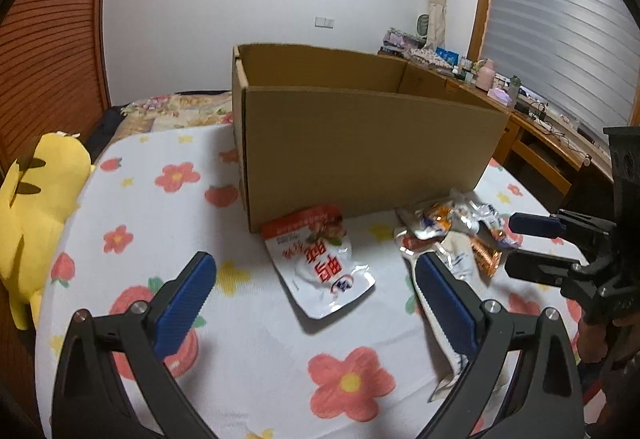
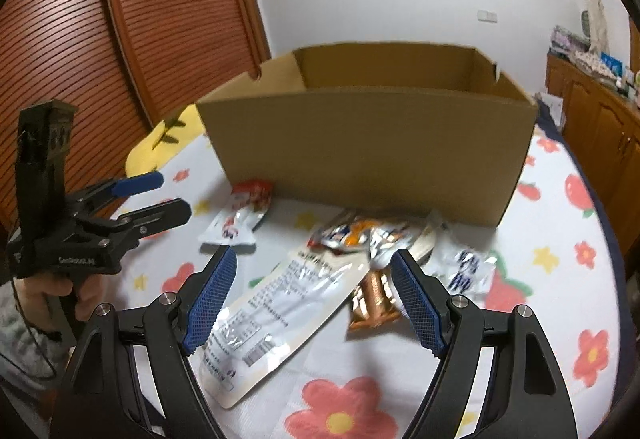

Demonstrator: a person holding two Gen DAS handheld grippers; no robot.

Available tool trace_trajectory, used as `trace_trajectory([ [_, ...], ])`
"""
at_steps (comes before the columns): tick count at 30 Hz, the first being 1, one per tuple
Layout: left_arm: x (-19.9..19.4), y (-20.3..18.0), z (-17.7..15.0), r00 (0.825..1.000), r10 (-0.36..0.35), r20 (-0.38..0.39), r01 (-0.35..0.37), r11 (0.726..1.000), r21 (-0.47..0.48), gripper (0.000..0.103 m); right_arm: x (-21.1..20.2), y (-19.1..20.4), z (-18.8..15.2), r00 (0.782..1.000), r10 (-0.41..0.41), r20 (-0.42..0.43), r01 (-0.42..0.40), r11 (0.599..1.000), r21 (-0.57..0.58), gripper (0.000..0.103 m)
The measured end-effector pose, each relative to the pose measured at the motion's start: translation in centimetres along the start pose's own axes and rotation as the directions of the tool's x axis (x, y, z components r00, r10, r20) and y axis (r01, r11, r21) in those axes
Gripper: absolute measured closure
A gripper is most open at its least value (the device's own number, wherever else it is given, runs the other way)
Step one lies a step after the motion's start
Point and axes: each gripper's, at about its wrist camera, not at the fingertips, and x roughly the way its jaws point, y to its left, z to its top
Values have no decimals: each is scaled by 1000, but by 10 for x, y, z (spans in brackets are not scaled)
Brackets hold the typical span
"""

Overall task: Organize snacks
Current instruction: 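Move both grippers back toward the remaining white snack bags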

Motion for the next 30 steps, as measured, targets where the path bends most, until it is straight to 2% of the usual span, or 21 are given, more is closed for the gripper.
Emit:
trace_trajectory([
  [8, 6, 5, -9, 1000, 10, -24, -11, 1000, -20, 3, 19, 8, -17, 996, 49, -72, -47, 999, 23, 27],
  [15, 8, 8, -14, 999, 21, -32, -22, 999, -23, 3, 27, 15, -27, 992, 54, -110, -52, 998, 17, 29],
  [22, 9, 9, -16, 999, 28, -34, -29, 999, -24, 3, 32, 12, -29, 990, 57, -130, -51, 998, 47, 29],
  [30, 10, 11, -18, 999, 27, -31, -28, 999, -29, 3, 43, 9, -17, 989, 54, -140, -42, 995, 89, 29],
])
